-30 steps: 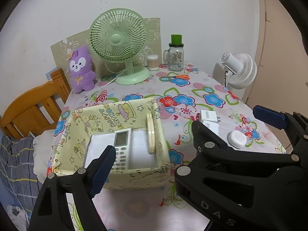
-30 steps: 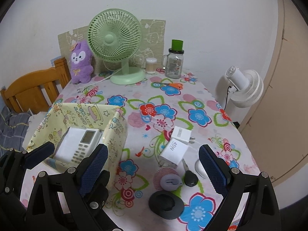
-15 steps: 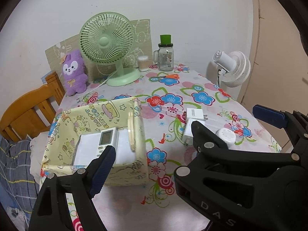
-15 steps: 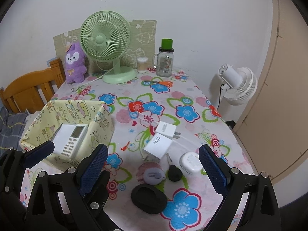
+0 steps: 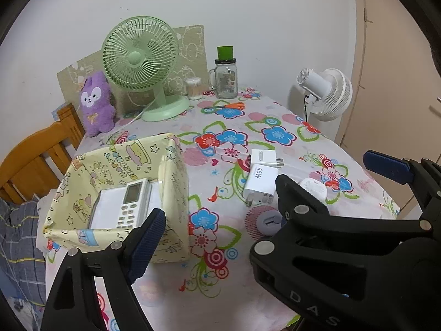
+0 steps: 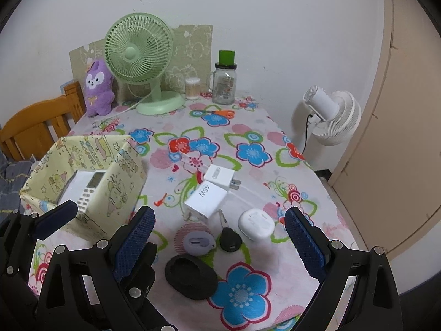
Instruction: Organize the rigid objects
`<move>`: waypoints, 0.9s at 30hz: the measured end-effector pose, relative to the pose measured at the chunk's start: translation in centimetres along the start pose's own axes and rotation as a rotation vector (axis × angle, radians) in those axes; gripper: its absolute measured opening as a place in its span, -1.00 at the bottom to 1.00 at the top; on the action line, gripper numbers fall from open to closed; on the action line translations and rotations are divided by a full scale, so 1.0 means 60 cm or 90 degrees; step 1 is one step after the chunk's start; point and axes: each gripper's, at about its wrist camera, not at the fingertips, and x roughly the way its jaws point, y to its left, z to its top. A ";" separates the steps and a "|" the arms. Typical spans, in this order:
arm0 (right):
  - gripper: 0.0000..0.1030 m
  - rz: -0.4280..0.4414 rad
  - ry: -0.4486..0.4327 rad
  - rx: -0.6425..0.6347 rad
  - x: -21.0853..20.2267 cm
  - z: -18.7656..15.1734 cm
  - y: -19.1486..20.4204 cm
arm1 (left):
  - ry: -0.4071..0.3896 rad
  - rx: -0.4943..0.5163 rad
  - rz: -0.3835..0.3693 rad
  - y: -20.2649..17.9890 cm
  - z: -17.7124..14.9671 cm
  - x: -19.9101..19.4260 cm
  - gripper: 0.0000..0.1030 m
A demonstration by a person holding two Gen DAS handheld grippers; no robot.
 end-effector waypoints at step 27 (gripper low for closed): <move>0.88 0.025 0.031 0.027 0.066 -0.066 -0.059 | 0.035 -0.005 -0.044 -0.040 -0.048 0.074 0.70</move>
